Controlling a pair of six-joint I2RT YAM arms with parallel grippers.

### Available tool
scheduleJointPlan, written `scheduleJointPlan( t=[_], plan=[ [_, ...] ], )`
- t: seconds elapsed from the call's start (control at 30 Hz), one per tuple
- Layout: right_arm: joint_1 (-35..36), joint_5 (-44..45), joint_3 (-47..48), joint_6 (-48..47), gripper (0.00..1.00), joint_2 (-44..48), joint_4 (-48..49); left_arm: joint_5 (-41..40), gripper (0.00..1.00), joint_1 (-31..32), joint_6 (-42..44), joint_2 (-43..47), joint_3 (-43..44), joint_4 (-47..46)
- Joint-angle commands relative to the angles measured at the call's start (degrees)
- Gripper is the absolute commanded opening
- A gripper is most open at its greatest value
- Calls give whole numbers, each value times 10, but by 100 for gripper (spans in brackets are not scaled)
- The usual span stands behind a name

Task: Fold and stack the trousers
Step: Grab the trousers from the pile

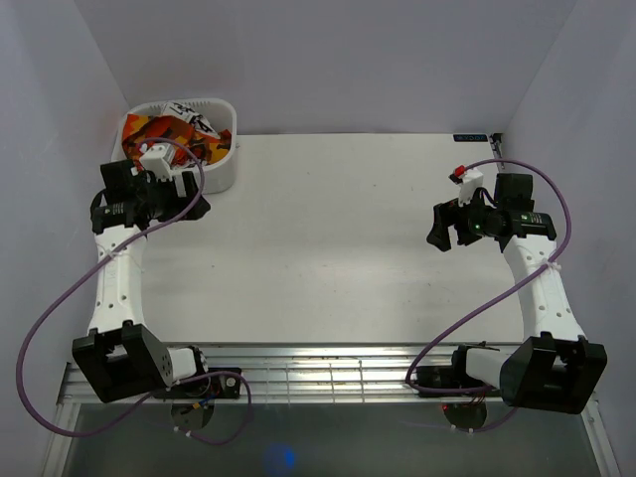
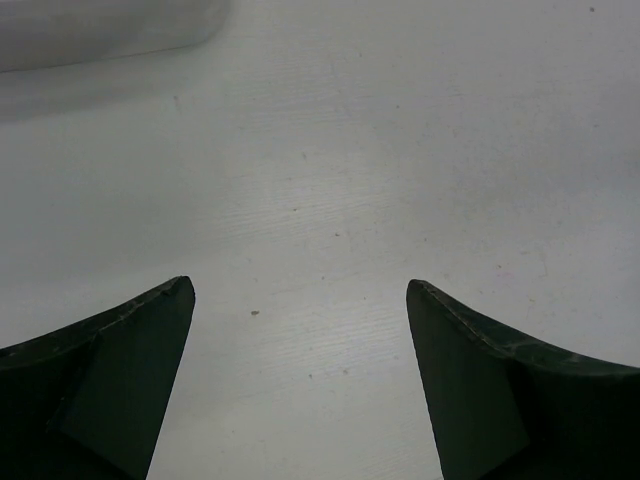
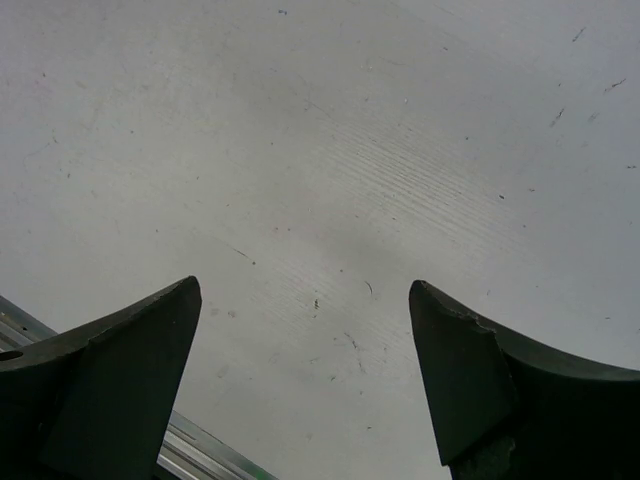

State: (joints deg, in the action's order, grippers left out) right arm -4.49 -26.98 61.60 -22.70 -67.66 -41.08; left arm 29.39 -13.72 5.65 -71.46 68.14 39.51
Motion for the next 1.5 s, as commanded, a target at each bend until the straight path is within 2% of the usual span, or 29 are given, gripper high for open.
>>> scheduleJointPlan(
  t=[0.0,0.1,0.13,0.2,0.23,0.33,0.47,0.6,0.87,1.07,1.37,1.43,1.47],
  plan=[
    [-3,-8,11,4,90,2,-5,-83,98,0,-37,-37,132,-3],
    [-3,-11,19,4,90,-7,-4,-144,98,0,-76,-115,245,24],
    [-3,-10,21,4,90,-9,-4,-154,98,-1,-83,-137,322,43],
    [-3,-11,23,4,90,-15,-2,-170,98,-2,-92,-208,398,75],
    [-3,-11,23,4,90,-17,-1,-174,98,-2,-97,-231,469,83],
    [-3,-12,22,7,90,-23,5,-200,98,-4,-117,-315,584,101],
    [-3,-11,19,9,90,-29,10,-259,98,-6,-143,-397,659,89],
    [-3,-13,5,14,90,-37,21,-275,98,-10,-153,-436,641,33],
    [-3,-13,-9,19,90,-56,32,-285,98,-11,-167,-511,574,-14],
    [-3,-6,-17,17,90,-60,34,-350,98,-11,-157,-592,579,-28],
    [-3,5,-18,14,90,-67,35,-295,98,-11,-160,-651,573,-90],
    [-3,8,-16,14,90,-67,34,-269,92,-11,-162,-654,570,-110],
    [-3,9,-14,14,90,-67,34,-243,80,-11,-161,-656,570,-116]
  ],
)
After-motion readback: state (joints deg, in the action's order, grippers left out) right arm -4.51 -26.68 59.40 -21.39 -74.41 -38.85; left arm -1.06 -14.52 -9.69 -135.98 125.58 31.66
